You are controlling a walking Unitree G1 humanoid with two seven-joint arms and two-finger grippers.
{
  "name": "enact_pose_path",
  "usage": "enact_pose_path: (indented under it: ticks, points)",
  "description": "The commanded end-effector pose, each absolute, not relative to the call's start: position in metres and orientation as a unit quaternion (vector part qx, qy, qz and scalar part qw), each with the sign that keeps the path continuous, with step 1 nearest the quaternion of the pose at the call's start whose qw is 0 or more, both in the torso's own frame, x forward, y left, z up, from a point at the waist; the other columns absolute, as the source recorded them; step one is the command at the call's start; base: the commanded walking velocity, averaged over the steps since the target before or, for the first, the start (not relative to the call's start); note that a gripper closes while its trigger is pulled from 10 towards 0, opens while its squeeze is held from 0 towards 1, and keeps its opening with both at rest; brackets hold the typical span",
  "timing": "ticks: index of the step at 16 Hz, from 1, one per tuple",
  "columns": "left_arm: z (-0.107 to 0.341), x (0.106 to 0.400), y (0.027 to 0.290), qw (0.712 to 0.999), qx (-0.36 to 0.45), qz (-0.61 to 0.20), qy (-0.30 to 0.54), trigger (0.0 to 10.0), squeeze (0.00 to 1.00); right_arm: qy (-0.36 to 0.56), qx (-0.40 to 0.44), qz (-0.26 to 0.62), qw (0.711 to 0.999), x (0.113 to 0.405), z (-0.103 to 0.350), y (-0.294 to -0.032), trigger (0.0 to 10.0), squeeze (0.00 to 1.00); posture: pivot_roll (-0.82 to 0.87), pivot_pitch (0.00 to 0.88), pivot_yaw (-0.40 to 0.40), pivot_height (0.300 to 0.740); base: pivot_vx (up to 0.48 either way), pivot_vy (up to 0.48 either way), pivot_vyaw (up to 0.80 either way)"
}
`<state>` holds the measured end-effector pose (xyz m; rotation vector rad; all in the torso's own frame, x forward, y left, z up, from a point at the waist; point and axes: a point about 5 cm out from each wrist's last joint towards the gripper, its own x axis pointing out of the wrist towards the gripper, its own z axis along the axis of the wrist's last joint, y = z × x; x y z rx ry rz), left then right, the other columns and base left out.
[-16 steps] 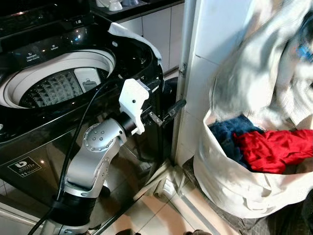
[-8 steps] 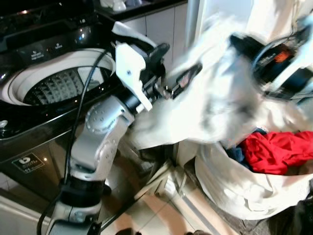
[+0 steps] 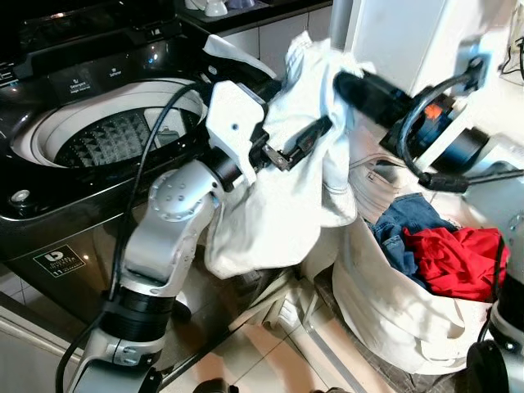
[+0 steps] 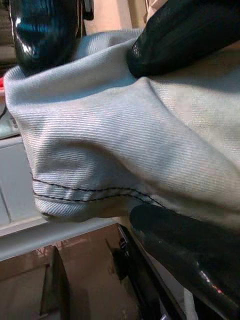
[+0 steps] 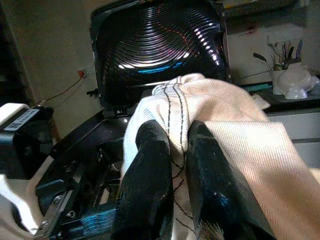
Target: Clothes washing
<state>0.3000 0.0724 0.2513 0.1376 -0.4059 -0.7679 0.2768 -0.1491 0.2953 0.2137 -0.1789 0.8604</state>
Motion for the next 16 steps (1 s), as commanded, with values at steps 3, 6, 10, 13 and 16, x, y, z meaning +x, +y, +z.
enact_pose_path:
  ticks: [3,6,10,13,16]
  points:
    - [0.2460,0.3004,0.0665,0.907,0.058,-0.377,-0.180,4.7,0.00,-0.114,0.099,0.479,0.865,0.2571,0.3075,-0.1302,0.0,0.00,-0.06,0.000,0.053,0.740,0.000,0.000,0.00]
    - [0.2466,0.2991,0.0671,0.905,0.031,-0.382,-0.182,0.0,0.00,-0.109,0.102,0.472,0.869,0.2567,0.3053,-0.1301,0.0,0.00,-0.06,0.000,0.052,0.740,0.000,0.000,0.00]
    - [0.2473,0.2968,0.0686,0.902,0.015,-0.389,-0.188,0.0,0.00,-0.103,0.103,0.467,0.872,0.2564,0.3026,-0.1300,0.0,0.00,-0.06,0.000,0.051,0.740,0.000,0.000,0.00]
    - [0.2465,0.2959,0.0686,0.900,0.009,-0.394,-0.184,0.0,0.00,-0.101,0.102,0.467,0.872,0.2560,0.3020,-0.1294,0.0,0.00,-0.06,0.000,0.053,0.740,0.000,0.000,0.00]
    - [0.2464,0.2973,0.0703,0.903,0.011,-0.389,-0.184,0.0,0.00,-0.098,0.101,0.467,0.873,0.2558,0.3006,-0.1293,0.0,0.00,-0.06,0.000,0.054,0.740,0.000,0.000,0.00]
